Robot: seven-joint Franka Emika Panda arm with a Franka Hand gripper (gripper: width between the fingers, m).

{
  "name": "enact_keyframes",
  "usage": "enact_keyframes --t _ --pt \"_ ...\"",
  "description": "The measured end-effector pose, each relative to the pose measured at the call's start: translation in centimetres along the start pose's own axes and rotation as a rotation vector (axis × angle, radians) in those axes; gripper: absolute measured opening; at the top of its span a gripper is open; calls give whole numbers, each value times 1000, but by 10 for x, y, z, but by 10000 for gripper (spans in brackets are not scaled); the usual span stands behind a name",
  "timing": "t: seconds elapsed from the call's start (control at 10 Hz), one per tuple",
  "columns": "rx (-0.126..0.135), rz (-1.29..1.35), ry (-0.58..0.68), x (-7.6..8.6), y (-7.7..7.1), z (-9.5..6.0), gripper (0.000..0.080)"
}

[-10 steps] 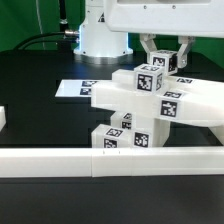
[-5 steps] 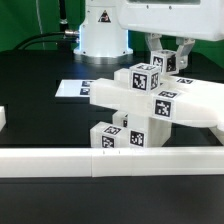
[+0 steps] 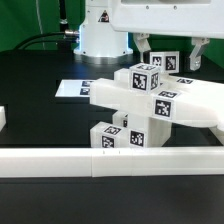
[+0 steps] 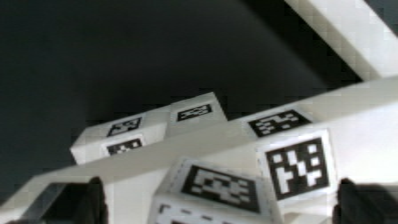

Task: Assemble chair

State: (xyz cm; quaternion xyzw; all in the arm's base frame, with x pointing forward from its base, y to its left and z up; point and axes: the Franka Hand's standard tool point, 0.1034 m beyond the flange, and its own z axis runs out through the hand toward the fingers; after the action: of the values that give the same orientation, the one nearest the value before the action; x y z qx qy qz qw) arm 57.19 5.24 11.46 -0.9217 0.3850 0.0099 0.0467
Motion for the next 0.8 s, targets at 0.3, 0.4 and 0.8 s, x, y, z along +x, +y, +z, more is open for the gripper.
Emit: enact_keyframes --t 0.3,0.4,0.8 --pt "-19 -383 7 0 1 -1 649" --pt "-24 -485 9 0 1 -2 649" --pt "-63 -904 18 5 3 -4 649"
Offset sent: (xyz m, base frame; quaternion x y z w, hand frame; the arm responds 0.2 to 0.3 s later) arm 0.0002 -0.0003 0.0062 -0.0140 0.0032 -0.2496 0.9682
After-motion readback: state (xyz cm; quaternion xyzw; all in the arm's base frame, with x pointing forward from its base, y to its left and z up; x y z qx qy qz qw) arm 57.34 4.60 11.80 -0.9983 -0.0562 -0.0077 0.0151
